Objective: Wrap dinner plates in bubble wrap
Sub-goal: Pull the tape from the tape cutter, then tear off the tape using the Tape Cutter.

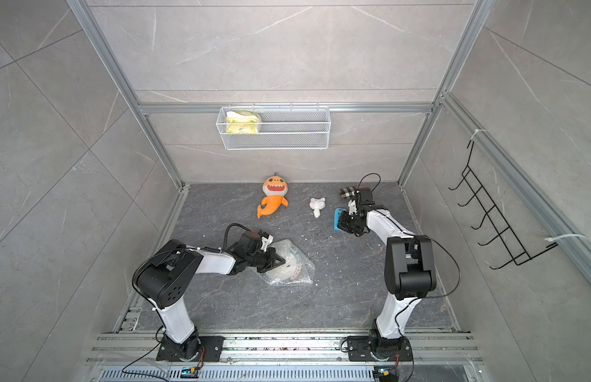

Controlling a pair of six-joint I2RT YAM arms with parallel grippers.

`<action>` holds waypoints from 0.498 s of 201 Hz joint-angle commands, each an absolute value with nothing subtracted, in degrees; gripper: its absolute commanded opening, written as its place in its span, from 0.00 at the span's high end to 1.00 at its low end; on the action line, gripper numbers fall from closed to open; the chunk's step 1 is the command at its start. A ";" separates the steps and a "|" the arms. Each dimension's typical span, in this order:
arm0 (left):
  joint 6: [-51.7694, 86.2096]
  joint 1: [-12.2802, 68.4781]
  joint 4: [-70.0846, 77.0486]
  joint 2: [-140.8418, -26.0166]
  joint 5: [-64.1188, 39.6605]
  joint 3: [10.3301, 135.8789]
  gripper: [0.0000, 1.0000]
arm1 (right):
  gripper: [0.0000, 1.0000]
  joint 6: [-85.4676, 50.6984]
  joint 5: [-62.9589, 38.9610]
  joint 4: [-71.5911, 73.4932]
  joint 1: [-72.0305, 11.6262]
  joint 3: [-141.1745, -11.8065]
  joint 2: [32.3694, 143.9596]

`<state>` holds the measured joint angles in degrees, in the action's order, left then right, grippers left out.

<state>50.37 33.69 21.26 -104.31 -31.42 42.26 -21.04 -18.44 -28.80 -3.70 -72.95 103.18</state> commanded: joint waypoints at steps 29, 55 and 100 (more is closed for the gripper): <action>50.89 33.97 11.43 -107.86 -27.85 39.20 0.95 | 1.00 -22.26 -19.24 -26.27 -3.87 -67.72 105.57; 50.98 33.98 11.48 -107.67 -27.65 38.94 0.95 | 1.00 -22.54 -17.79 -24.87 -3.86 -67.24 109.02; 51.06 34.00 11.51 -108.27 -27.75 39.14 0.95 | 1.00 -23.12 -16.13 -24.23 -4.21 -65.64 110.68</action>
